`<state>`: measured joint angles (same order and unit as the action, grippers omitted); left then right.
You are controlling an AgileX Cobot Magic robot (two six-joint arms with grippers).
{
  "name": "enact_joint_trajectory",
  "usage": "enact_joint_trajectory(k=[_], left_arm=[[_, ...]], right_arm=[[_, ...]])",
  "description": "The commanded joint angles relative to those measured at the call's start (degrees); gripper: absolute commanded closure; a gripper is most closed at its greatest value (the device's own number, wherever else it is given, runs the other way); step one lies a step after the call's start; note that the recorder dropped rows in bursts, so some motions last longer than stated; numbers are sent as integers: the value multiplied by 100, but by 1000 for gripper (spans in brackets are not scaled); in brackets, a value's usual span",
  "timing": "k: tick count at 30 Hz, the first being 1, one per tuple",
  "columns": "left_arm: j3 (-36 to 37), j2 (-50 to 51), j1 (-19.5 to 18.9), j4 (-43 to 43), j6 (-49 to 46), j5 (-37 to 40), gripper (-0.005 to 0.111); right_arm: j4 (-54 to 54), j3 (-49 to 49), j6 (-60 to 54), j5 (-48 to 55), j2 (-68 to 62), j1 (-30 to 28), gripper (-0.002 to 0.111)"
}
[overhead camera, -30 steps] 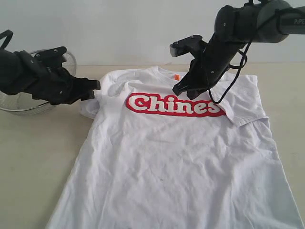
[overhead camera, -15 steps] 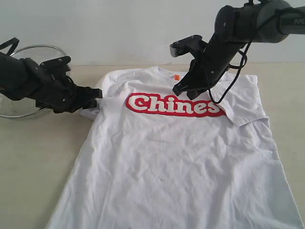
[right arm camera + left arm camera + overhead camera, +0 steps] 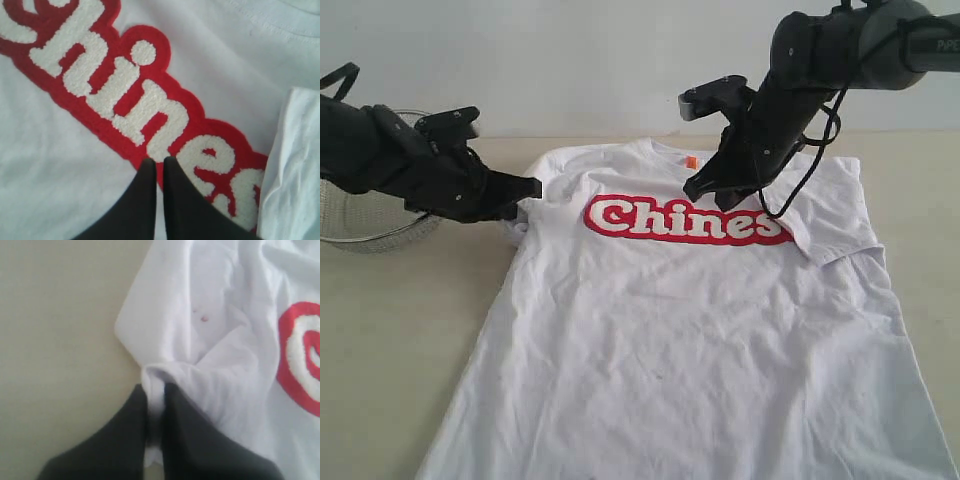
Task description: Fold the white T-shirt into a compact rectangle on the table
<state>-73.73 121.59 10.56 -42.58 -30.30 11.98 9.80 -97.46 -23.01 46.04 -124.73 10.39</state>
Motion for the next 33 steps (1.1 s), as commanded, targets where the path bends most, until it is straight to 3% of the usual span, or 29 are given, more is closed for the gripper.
enact_joint_trajectory(k=[1, 5, 9, 11, 15, 21, 28, 33], left_arm=[[-355, -209, 156, 16, -764, 179, 102], [-663, -302, 405, 207, -1664, 638, 102], [-752, -302, 997, 1322, -2627, 1192, 102], [-752, -302, 1336, 2077, -2776, 1258, 102], [-761, -7, 1777, 2414, -2776, 1228, 102], [-761, 516, 1730, 2460, -1829, 1053, 101], [-761, 224, 1386, 2460, -927, 997, 49], [-761, -148, 1289, 2460, -657, 948, 47]], right_arm=[[-151, -35, 35, 132, 10, -15, 109], [-151, -35, 47, 174, 10, -15, 109], [-151, -35, 47, 174, 10, -15, 109], [-151, -35, 47, 174, 10, -15, 109], [-140, -35, 60, 178, 10, -15, 109], [-140, -35, 59, 250, 10, -15, 109], [-140, -35, 59, 258, 10, -15, 109], [-140, -35, 59, 258, 10, -15, 109]])
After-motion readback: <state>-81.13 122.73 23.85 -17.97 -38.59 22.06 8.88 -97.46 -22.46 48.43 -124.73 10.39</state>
